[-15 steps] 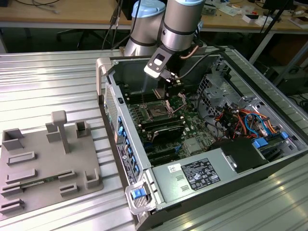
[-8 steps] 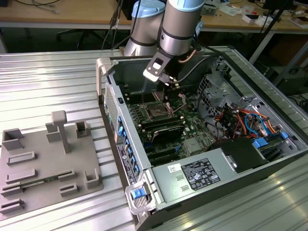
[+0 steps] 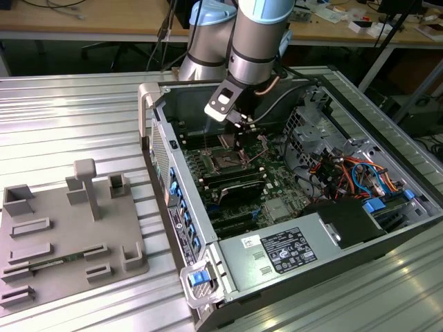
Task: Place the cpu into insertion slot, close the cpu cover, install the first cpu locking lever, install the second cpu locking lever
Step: 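Place the cpu into insertion slot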
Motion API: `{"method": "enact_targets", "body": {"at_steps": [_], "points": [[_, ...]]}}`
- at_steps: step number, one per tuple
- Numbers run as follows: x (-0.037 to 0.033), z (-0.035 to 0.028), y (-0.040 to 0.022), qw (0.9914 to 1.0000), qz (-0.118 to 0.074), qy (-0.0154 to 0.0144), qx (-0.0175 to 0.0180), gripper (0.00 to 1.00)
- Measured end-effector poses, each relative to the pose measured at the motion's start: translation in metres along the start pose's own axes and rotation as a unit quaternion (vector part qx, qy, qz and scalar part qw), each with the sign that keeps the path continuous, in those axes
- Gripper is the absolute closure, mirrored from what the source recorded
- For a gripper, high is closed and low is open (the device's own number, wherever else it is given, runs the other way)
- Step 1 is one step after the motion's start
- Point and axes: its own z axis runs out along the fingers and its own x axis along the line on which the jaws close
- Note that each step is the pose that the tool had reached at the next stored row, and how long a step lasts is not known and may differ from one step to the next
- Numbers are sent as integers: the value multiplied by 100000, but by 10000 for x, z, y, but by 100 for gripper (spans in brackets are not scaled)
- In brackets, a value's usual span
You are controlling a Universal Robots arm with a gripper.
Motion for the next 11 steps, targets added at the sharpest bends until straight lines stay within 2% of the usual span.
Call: {"method": "enact_targets", "body": {"at_steps": [7, 11], "points": [[-2, 37, -2, 99999, 75, -36, 407, 45], [-27, 99, -8, 99997, -65, -32, 748, 45]]}}
